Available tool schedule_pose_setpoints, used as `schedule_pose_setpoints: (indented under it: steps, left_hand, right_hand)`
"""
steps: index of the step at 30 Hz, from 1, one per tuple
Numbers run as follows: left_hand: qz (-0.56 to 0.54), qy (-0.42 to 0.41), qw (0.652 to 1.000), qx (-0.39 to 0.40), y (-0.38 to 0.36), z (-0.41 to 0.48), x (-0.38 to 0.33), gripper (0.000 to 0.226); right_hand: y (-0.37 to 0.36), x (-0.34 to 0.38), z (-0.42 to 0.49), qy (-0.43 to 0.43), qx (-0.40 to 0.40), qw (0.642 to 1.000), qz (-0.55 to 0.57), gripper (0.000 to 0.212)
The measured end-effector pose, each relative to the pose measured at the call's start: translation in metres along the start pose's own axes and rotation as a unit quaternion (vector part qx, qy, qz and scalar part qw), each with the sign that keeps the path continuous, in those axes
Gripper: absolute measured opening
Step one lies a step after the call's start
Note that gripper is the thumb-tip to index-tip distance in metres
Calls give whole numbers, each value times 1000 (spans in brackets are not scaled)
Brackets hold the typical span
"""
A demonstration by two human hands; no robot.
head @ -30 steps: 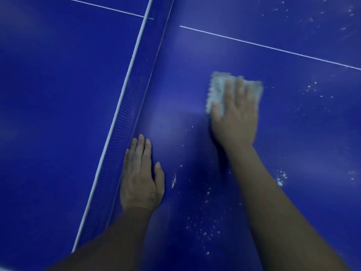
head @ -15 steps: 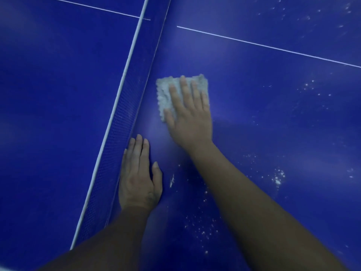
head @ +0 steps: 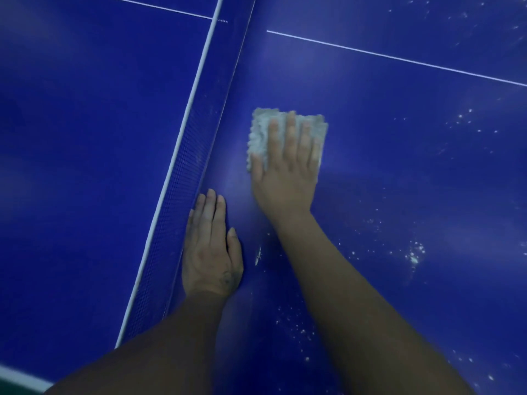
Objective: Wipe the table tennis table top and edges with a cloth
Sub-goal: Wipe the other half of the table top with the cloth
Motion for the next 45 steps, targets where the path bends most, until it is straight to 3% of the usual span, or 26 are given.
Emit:
schedule_pose_setpoints:
  steps: [3, 6, 10, 12, 14, 20, 22, 24, 26, 29, 33, 36, 40, 45]
  left_hand:
    - [0, -4, 1000, -8, 0, 1, -1, 58]
    - [2, -2, 1000, -9, -1, 0, 0, 58]
    - [5, 5, 1000, -4, 0, -1, 0, 58]
    - [4, 2, 1000, -3, -1, -1, -1, 58]
    - [4, -1, 1000, -5, -1, -1, -1, 57]
    - [3, -9, 1000, -13, -1, -1, 0, 56]
    - [-1, -14, 1000, -18, 0, -1, -1, 55]
    - [-2, -15, 1000, -21, 1, -1, -1, 55]
    - [-8, -10, 1000, -19, 1, -3, 0, 55]
    - [-22, -6, 1000, -18, 2, -4, 1, 55]
    - [-52, -4, 998, -22, 5, -7, 1, 54]
    - [-67, -12, 997, -34, 12, -11, -1, 53]
    - [-16, -14, 1000, -23, 20, -55, 10, 53]
    - [50, 36, 997, 36, 16, -129, 24, 65]
  right_hand:
    - [-1, -4, -16, 75, -3, 997, 18, 66]
    - [9, -52, -37, 81, -8, 997, -15, 65]
    - [27, -129, -54, -89, 10, 996, -17, 69]
    - [28, -132, -53, -168, 13, 986, -5, 71]
    - [25, -106, -45, -185, -9, 983, -13, 71]
    - [0, 12, -59, 32, 5, 999, 30, 68]
    - [0, 10, -83, 103, 16, 994, 22, 66]
    - [6, -23, -102, 118, 4, 993, 8, 65]
    - [16, -72, -114, 76, -11, 997, -20, 64]
    - [32, -134, -122, -51, 0, 998, -38, 68]
    - [31, -118, -108, -164, -18, 986, -31, 69]
    - [19, -48, -100, -73, -50, 995, -35, 65]
    - [7, 17, -135, 71, 28, 997, 17, 68]
    - [14, -61, -169, 109, 29, 994, 5, 65]
Point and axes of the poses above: each hand's wrist, its own z-axis towards the middle knuckle, its own y-axis out of the back of the hand, x = y × z, the point moved 7 cm from there along z, towards the middle knuckle, and after that the axes turned 1 degree about -z, right-handed, at the moved point
